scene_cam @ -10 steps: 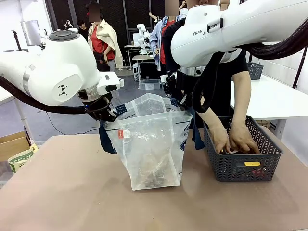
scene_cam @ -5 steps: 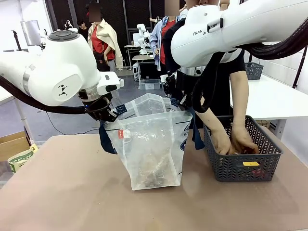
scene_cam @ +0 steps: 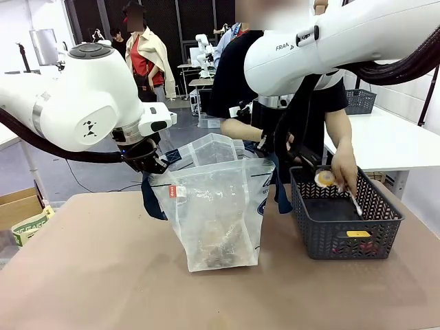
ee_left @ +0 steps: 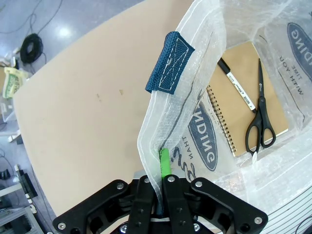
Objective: Transfer purchased items from the store into the shopping bag.
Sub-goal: Move the Reusable shopping bag to the right side of the table.
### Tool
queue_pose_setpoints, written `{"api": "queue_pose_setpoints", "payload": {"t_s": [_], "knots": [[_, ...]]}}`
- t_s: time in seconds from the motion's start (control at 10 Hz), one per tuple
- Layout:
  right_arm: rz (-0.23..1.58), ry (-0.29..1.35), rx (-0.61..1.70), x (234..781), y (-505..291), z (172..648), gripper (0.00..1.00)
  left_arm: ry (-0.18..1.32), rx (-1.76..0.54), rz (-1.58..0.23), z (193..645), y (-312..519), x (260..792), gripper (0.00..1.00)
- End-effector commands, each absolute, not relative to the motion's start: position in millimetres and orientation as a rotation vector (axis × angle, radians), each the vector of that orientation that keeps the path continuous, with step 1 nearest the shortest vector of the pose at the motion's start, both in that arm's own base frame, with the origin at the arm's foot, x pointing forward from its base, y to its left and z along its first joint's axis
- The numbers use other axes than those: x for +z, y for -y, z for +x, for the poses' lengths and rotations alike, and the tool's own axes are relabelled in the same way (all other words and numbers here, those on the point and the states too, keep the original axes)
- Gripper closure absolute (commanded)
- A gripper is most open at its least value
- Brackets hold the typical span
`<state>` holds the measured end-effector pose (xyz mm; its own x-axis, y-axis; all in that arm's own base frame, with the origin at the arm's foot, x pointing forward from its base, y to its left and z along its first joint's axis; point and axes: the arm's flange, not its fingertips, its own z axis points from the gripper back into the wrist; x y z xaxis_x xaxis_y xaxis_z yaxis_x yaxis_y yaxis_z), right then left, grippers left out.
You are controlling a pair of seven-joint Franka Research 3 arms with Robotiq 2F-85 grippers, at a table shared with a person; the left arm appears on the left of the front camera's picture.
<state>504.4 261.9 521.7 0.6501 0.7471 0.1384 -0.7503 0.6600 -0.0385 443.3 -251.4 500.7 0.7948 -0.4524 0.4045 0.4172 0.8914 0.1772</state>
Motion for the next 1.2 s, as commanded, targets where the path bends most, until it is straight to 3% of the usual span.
{"api": "queue_pose_setpoints", "payload": {"t_s": [0.0, 1.1], "knots": [[0.02, 0.152, 0.843, 522.5, -257.1, 505.4, 1.0, 0.457, -0.471, 0.109, 442.4, 244.1, 501.4, 1.0], [0.02, 0.152, 0.843, 522.5, -257.1, 505.4, 1.0, 0.457, -0.471, 0.109, 442.4, 244.1, 501.4, 1.0]]}}
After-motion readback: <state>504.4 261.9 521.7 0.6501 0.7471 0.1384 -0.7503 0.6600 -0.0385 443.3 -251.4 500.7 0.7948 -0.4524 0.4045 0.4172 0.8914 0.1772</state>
